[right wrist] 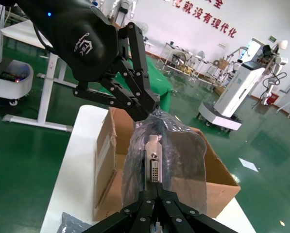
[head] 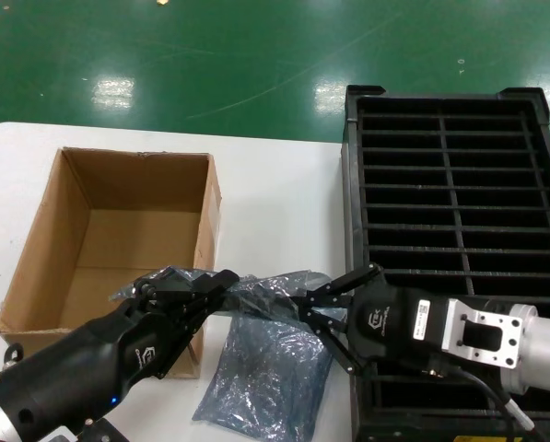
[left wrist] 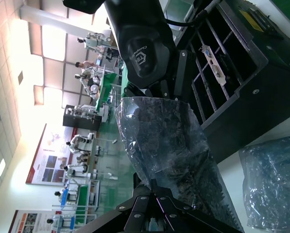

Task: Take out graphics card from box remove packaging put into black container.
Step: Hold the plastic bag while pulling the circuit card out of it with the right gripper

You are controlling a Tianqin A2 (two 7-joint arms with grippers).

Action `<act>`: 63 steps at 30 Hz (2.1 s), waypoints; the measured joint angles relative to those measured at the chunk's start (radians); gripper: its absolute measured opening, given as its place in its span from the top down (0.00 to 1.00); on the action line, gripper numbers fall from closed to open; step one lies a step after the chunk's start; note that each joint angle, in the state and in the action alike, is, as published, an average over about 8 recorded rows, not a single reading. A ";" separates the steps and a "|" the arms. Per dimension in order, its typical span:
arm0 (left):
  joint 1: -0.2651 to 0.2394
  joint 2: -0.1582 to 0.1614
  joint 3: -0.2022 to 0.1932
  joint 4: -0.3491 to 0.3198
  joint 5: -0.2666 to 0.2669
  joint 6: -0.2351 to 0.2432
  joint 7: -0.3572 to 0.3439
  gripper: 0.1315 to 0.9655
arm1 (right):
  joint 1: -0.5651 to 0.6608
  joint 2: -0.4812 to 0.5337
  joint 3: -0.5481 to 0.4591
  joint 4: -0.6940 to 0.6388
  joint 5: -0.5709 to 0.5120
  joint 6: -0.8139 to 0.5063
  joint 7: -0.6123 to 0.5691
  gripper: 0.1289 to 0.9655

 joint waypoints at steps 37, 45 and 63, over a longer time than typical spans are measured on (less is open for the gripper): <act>0.000 0.000 0.000 0.000 0.000 0.000 0.000 0.99 | -0.007 -0.039 -0.019 0.004 -0.071 0.056 0.229 0.99; 0.000 0.000 0.000 0.000 0.000 0.000 0.000 0.99 | -0.032 -0.032 -0.011 0.023 -0.080 0.073 0.265 0.99; 0.000 0.000 0.000 0.000 0.000 0.000 0.000 0.99 | -0.057 -0.028 -0.018 0.049 -0.075 0.067 0.268 0.88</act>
